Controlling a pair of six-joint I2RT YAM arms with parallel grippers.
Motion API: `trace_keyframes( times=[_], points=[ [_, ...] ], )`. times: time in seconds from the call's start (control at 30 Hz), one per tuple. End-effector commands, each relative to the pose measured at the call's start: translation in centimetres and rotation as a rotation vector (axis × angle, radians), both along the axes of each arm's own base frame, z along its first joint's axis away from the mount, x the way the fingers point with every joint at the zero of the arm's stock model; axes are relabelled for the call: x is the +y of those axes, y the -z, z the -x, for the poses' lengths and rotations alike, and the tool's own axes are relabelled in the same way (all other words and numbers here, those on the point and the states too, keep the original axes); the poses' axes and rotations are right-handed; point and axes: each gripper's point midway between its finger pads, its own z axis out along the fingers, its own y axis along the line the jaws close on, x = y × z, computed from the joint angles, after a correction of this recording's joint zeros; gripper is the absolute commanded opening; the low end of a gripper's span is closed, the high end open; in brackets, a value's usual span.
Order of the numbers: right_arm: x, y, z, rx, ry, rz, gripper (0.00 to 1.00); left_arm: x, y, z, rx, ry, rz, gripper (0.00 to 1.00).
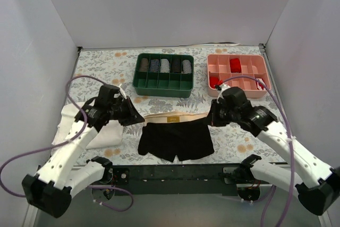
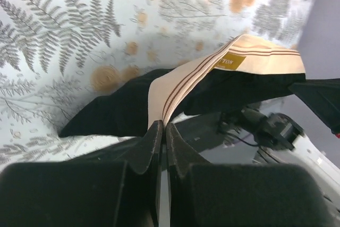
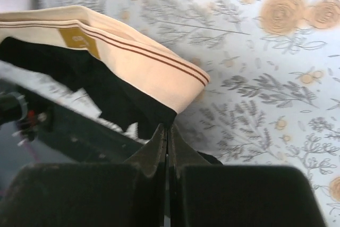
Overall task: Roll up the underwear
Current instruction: Flatten out the underwear at the center of the board.
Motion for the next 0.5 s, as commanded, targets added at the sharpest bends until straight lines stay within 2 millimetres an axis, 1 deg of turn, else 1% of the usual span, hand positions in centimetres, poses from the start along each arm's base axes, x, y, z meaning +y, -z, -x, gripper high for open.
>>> trace_keyframes(
  times=[0.0,0.03,0.07,0.1,0.13,0.17,0.2,0.23,0.27,0.3,0.33,0.37,0.43,0.47],
  points=[
    [-2.1,5.9,-5.2,-0.009,0.155,0.189,0.02,-1.4,3.0,-4.8,-0.059,0.015,-0.025,0.0],
    [-2.2,6.7,-5.9,0.001,0.159,0.195,0.02,-1.6,3.7,-5.5,-0.05,0.017,-0.037,0.0],
    [-2.2,7.2,-6.9,-0.005,0.172,0.19,0.02,-1.8,5.4,-6.3,-0.007,0.021,-0.068,0.0],
    [-2.7,8.3,-7.7,0.019,0.193,0.207,0.01,-2.0,5.5,-7.6,-0.034,0.013,-0.079,0.0],
    [-2.6,8.6,-8.3,0.011,0.194,0.206,0.01,-2.0,6.0,-8.4,-0.038,0.009,-0.093,0.0],
    [-2.8,9.0,-8.8,0.009,0.2,0.207,0.01,-2.2,7.2,-9.4,-0.025,0.007,-0.11,0.0],
    [-2.8,9.3,-9.8,0.003,0.206,0.195,0.01,-2.4,7.3,-10.0,-0.039,0.013,-0.115,0.0],
    [-2.8,9.5,-10.1,0.001,0.202,0.188,0.01,-2.4,7.8,-10.5,-0.035,0.01,-0.125,0.0],
    [-2.8,9.7,-10.3,0.004,0.203,0.186,0.01,-2.6,8.7,-11.2,-0.024,0.01,-0.135,0.0],
    [-2.8,10.2,-10.9,0.004,0.198,0.189,0.02,-2.8,9.1,-11.6,-0.024,0.018,-0.137,0.0],
    [-2.8,10.5,-11.0,0.01,0.198,0.19,0.02,-2.8,9.5,-11.9,-0.022,0.018,-0.143,0.0],
    [-2.8,10.7,-11.2,0.013,0.2,0.192,0.02,-2.8,10.3,-12.3,-0.013,0.013,-0.157,0.0],
    [-2.9,11.4,-11.8,0.007,0.198,0.2,0.04,-2.7,11.0,-12.6,-0.01,0.008,-0.168,0.0],
    [-2.5,11.4,-11.7,0.012,0.175,0.181,0.04,-2.8,11.1,-13.0,-0.023,0.004,-0.167,0.0]
  ],
)
